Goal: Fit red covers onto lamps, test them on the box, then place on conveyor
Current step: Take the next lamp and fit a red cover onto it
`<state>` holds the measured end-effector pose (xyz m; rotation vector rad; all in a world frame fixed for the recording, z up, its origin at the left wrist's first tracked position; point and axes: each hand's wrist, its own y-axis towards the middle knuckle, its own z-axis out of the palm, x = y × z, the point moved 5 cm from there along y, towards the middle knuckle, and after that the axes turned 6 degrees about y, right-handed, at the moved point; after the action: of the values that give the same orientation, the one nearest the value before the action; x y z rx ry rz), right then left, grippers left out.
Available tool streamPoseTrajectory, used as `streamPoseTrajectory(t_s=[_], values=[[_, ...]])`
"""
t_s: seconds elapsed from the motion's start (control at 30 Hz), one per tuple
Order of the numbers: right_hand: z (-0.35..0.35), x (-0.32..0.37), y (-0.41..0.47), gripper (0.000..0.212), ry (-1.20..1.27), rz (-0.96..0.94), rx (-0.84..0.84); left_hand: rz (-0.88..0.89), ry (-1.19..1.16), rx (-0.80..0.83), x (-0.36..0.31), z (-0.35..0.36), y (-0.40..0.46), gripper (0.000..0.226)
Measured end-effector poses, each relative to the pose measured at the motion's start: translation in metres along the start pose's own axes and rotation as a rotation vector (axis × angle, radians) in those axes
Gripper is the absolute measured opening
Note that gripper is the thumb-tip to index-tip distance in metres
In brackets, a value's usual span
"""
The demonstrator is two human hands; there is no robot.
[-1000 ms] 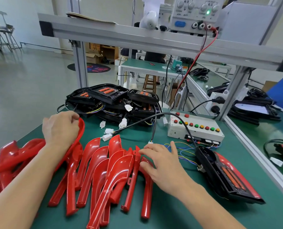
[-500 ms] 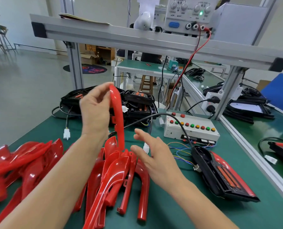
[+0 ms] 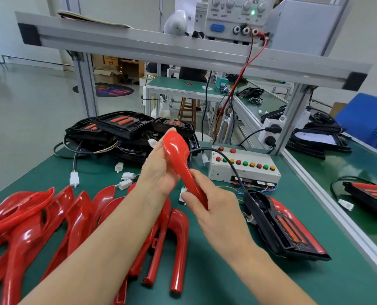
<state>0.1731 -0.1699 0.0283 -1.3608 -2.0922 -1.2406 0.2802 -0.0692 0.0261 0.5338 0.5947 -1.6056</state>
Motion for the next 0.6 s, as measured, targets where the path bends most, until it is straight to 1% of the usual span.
streamPoseTrajectory(t_s=[0.03,0.07,0.1,0.17,0.23,0.3,0.33,0.47,0.6], values=[[-0.002,0.0,-0.002,0.027,-0.061,-0.002,-0.003,-0.016,-0.005,0.018,0.004,0.002,0.0,0.016],[-0.004,-0.001,-0.004,0.028,-0.122,-0.005,-0.009,-0.04,-0.013,0.031,0.009,0.005,0.0,0.008],[-0.008,-0.001,-0.005,0.03,-0.177,-0.005,-0.015,-0.067,-0.025,0.036,0.014,0.007,-0.001,0.011],[-0.015,-0.001,-0.007,0.034,-0.256,0.011,-0.02,-0.139,-0.036,0.042,0.022,0.008,0.001,0.029],[-0.022,-0.004,-0.008,0.038,-0.297,0.057,-0.007,-0.181,-0.034,0.084,0.028,0.01,0.0,0.034],[-0.027,-0.009,-0.009,0.039,-0.339,0.1,0.007,-0.182,-0.005,0.136,0.032,0.016,-0.004,0.037],[-0.029,-0.011,-0.01,0.039,-0.356,0.114,0.011,-0.17,0.02,0.156,0.033,0.02,-0.006,0.037],[-0.039,-0.015,-0.017,0.04,-0.453,0.123,-0.018,-0.139,0.173,0.194,0.041,0.036,-0.009,0.017],[-0.06,-0.021,-0.021,0.039,-0.553,0.101,-0.086,-0.154,0.241,0.223,0.052,0.05,-0.008,0.017]])
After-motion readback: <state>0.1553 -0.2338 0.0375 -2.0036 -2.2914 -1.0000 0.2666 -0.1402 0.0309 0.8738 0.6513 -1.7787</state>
